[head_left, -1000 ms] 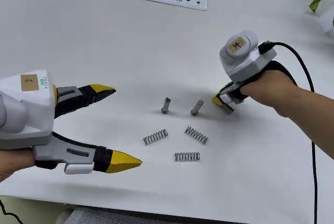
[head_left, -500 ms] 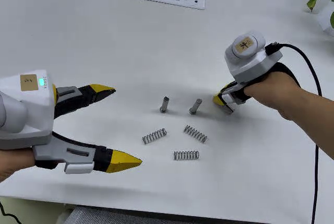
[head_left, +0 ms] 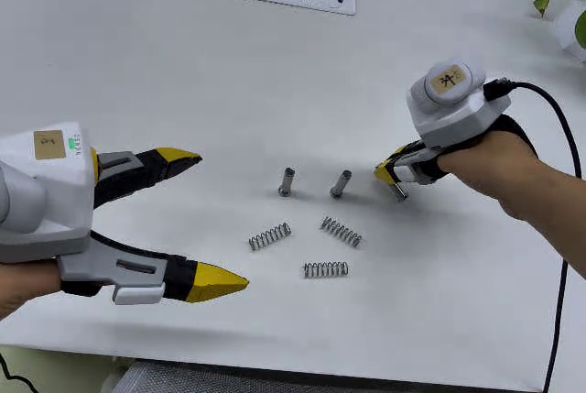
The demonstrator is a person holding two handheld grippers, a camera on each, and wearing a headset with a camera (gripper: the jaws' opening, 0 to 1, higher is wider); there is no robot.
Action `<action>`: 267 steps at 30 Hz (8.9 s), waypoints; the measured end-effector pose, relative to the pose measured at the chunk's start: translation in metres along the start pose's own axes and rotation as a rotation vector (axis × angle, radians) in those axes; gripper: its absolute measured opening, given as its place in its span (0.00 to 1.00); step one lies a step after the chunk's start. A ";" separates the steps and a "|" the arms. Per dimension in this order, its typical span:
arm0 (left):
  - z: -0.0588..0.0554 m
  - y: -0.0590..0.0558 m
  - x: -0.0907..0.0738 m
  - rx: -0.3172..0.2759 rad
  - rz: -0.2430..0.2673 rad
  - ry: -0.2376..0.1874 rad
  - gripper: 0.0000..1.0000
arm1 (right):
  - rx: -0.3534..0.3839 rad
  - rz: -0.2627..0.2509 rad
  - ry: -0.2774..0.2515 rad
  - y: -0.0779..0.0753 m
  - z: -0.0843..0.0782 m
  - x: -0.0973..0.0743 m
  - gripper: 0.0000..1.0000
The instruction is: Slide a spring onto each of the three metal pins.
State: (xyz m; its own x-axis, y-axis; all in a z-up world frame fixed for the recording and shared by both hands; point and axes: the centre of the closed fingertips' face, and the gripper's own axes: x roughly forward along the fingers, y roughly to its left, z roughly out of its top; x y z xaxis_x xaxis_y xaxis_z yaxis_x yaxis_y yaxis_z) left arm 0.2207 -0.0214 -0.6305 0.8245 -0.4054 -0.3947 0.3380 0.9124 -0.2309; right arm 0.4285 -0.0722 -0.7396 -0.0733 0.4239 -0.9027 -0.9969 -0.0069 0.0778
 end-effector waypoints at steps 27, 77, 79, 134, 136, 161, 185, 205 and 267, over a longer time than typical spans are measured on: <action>0.003 -0.009 0.008 0.012 -0.028 0.011 0.94 | 0.011 0.015 -0.132 0.005 -0.002 -0.026 0.09; 0.005 -0.017 0.012 0.015 -0.039 0.030 0.94 | -0.020 0.004 -0.271 0.012 -0.021 -0.043 0.09; 0.005 -0.018 0.013 0.015 -0.040 0.029 0.94 | -0.026 0.001 -0.275 0.013 -0.021 -0.043 0.09; 0.009 -0.020 0.016 0.028 -0.047 0.033 0.93 | -0.006 0.003 -0.338 0.013 -0.026 -0.060 0.25; 0.010 -0.020 0.016 0.029 -0.045 0.034 0.93 | -0.002 0.004 -0.350 0.016 -0.026 -0.065 0.27; 0.007 -0.011 0.014 0.044 0.001 0.072 0.84 | 0.003 0.034 -0.489 0.036 -0.029 -0.113 0.57; -0.038 0.008 0.032 0.087 0.079 0.306 0.47 | -0.028 0.041 -0.520 0.048 -0.047 -0.127 0.68; -0.080 0.010 0.058 0.098 0.066 0.524 0.23 | -0.027 0.041 -0.527 0.048 -0.056 -0.127 0.66; -0.099 0.019 0.072 0.080 0.083 0.628 0.10 | -0.037 0.057 -0.512 0.051 -0.076 -0.128 0.74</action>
State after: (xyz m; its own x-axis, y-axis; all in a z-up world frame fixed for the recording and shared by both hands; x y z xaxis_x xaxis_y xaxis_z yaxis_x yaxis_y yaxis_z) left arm 0.2414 -0.0390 -0.7509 0.4348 -0.2675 -0.8599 0.3376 0.9336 -0.1197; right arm 0.3855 -0.1958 -0.6523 -0.1143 0.8107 -0.5742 -0.9927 -0.0709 0.0975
